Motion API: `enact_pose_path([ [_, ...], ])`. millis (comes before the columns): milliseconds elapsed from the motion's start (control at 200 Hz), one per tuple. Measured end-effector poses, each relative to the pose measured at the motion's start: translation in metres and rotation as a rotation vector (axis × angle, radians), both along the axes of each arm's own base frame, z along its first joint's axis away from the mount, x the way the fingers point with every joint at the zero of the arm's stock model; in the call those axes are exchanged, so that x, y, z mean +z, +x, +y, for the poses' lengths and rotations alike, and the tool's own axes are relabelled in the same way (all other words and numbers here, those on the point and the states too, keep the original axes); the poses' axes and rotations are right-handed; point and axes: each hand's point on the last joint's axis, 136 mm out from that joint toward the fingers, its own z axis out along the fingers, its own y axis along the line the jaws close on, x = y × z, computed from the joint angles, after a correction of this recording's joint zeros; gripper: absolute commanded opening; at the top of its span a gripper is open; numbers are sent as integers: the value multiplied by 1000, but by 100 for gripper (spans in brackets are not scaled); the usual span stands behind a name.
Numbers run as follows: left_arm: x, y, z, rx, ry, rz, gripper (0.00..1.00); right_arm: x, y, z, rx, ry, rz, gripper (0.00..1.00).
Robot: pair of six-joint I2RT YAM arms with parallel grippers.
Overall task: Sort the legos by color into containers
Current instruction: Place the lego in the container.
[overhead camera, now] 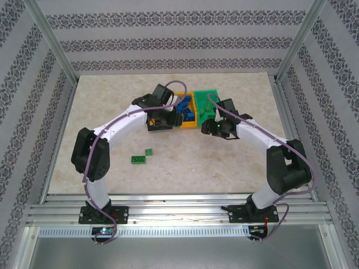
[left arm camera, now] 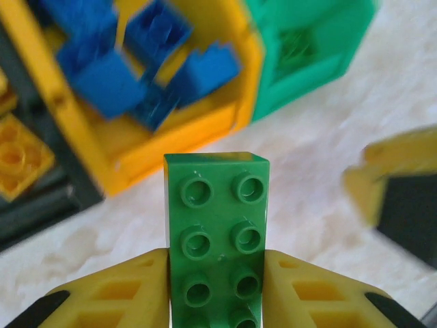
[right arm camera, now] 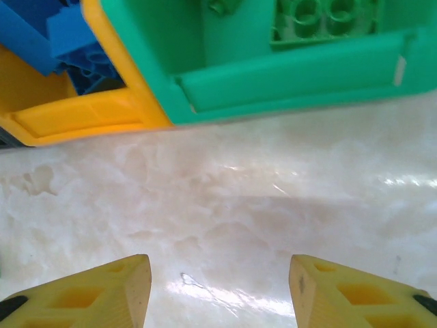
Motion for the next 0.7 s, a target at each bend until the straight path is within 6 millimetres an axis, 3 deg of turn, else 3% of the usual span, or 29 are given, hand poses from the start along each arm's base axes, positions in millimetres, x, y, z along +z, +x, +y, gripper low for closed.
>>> enact_pose_path([
  [120, 45, 43, -32, -12, -74, -109, 36, -5, -18, -17, -47, -1, 7, 56],
  [260, 62, 83, -79, -50, -120, -176, 38, -9, -38, -28, -76, -1, 9, 56],
  [360, 52, 106, -111, -72, -133, -202, 38, -14, -51, -32, -88, 5, 20, 56],
  [435, 32, 116, -124, -75, -122, -201, 39, -18, -61, -32, -85, 4, 30, 56],
  [510, 4, 116, -124, -71, -87, -157, 44, -20, -69, -26, -64, 3, 36, 56],
  [580, -15, 113, -121, -68, -57, -119, 59, -20, -73, -17, -37, 1, 32, 56],
  [700, -25, 112, -118, -67, -37, -99, 69, -21, -80, 0, 17, -6, 30, 56],
])
